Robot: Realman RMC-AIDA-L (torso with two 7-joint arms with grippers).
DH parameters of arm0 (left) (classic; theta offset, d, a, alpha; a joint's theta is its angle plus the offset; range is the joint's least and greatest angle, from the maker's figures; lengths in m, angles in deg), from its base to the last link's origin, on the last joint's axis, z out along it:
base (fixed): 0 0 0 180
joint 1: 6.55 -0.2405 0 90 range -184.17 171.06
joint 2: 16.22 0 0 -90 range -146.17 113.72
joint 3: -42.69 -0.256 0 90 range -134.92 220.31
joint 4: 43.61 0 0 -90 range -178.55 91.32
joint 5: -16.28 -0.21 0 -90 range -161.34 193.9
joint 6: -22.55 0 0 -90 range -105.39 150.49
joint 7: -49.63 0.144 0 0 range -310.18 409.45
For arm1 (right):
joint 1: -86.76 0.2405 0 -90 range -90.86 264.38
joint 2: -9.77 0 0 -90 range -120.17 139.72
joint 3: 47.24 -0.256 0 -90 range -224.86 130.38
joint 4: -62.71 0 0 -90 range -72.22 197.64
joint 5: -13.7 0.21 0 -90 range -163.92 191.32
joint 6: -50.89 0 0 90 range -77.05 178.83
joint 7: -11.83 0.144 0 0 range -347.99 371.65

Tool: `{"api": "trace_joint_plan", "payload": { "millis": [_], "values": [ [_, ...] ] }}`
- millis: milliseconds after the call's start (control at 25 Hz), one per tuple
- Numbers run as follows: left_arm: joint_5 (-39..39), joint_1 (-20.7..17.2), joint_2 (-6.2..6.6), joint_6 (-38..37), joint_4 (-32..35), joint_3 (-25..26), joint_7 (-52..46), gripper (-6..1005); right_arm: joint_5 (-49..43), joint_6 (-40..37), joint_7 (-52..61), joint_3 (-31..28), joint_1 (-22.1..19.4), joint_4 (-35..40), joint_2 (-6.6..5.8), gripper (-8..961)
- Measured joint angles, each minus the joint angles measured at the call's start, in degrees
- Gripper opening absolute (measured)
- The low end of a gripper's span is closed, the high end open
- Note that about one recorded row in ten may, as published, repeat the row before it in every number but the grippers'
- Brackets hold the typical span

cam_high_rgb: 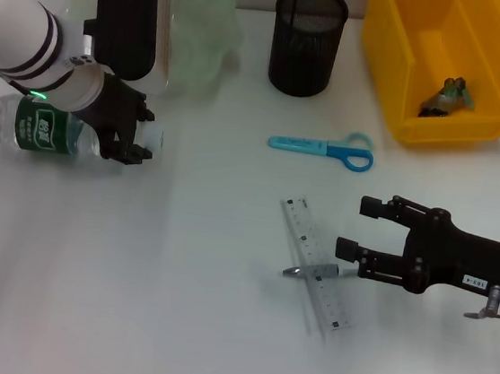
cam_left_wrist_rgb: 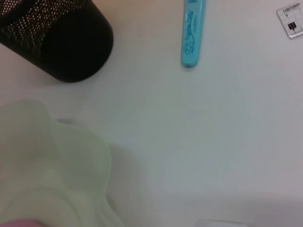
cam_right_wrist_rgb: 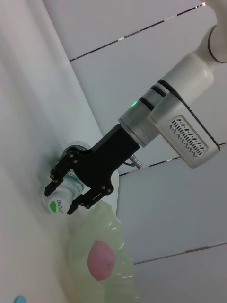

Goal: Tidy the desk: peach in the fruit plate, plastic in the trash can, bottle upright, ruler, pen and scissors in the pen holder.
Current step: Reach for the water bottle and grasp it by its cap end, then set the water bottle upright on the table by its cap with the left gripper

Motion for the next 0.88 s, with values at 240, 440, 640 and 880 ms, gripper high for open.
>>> {"api": "trace_joint_plan", "payload": {
  "millis": [240,440,640,880],
  "values": [
    [0.03,-0.08,0.03,0.34,-0.05,-0.89,0.0,476,0.0,0.0,0.11,-0.1,-0.07,0.0,0.0,818],
    [0.05,-0.22,0.05,0.69,0.12,-1.66,0.0,454,0.0,0.01,0.16,-0.39,-0.08,0.0,0.0,818],
    [1.46,-1.14,0.07,-1.03,2.7,-1.18,0.0,453,0.0,0.01,0.16,-0.66,-0.13,0.0,0.0,818],
    [4.16,-3.61,0.25,-5.2,9.25,-0.8,-0.04,451,0.0,-0.03,0.16,-0.71,-0.16,0.0,0.0,818]
  ]
}}
